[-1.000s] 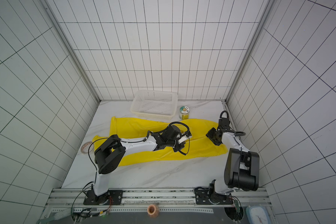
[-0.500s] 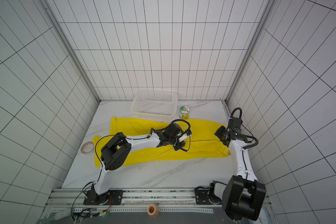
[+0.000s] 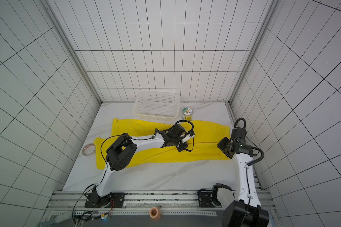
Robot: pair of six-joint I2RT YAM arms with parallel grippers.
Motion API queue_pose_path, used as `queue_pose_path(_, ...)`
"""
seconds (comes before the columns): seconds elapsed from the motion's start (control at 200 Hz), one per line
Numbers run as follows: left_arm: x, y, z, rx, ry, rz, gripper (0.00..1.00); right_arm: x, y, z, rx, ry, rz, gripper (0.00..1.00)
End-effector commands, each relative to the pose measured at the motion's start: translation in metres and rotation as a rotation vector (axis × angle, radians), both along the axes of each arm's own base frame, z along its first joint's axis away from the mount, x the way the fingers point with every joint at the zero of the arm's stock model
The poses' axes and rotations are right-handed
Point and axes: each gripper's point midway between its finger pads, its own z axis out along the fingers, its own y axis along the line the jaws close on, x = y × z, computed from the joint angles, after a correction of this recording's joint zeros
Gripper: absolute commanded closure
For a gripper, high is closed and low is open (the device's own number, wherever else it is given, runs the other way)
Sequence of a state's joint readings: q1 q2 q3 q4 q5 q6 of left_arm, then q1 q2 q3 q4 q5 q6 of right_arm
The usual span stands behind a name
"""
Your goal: Fold and stack the trousers
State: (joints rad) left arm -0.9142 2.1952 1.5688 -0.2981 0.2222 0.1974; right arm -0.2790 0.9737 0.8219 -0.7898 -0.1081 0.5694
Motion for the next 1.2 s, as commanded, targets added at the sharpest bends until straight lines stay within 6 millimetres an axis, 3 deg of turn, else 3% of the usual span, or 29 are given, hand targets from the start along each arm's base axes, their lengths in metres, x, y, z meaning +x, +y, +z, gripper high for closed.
queue_pose_path(0.0,0.002,-0.004,-0.004,-0.006,0.017,-0.007,1.00,-0.039,0.005,-0.043,0.041,0.153,-0.056,0.60)
queue_pose_path(0.075,0.001,-0.003,-0.005,-0.001,0.021,-0.007,1.00,-0.043,0.005,-0.060,0.051,0.165,-0.078,0.54)
queue_pose_path(0.185,0.000,0.000,-0.008,0.004,0.024,-0.007,1.00,-0.029,-0.005,-0.066,0.028,0.097,-0.114,0.44)
queue_pose_path(0.33,-0.003,0.000,-0.007,0.000,0.035,-0.011,1.00,-0.019,-0.018,-0.078,0.008,0.097,-0.152,0.44)
queue_pose_path(0.61,-0.004,0.000,-0.003,-0.006,0.029,-0.022,1.00,0.007,-0.049,-0.075,-0.014,0.059,-0.244,0.48)
queue_pose_path(0.72,-0.004,-0.002,-0.002,-0.014,0.034,-0.028,1.00,0.010,-0.053,-0.085,0.008,0.077,-0.269,0.50)
queue_pose_path(0.835,-0.005,-0.003,-0.001,-0.017,0.037,-0.032,1.00,0.022,-0.057,-0.082,0.025,0.032,-0.278,0.56)
queue_pose_path(1.195,-0.006,-0.006,-0.007,-0.010,0.059,-0.049,1.00,0.051,-0.055,-0.075,0.076,-0.056,-0.245,0.52)
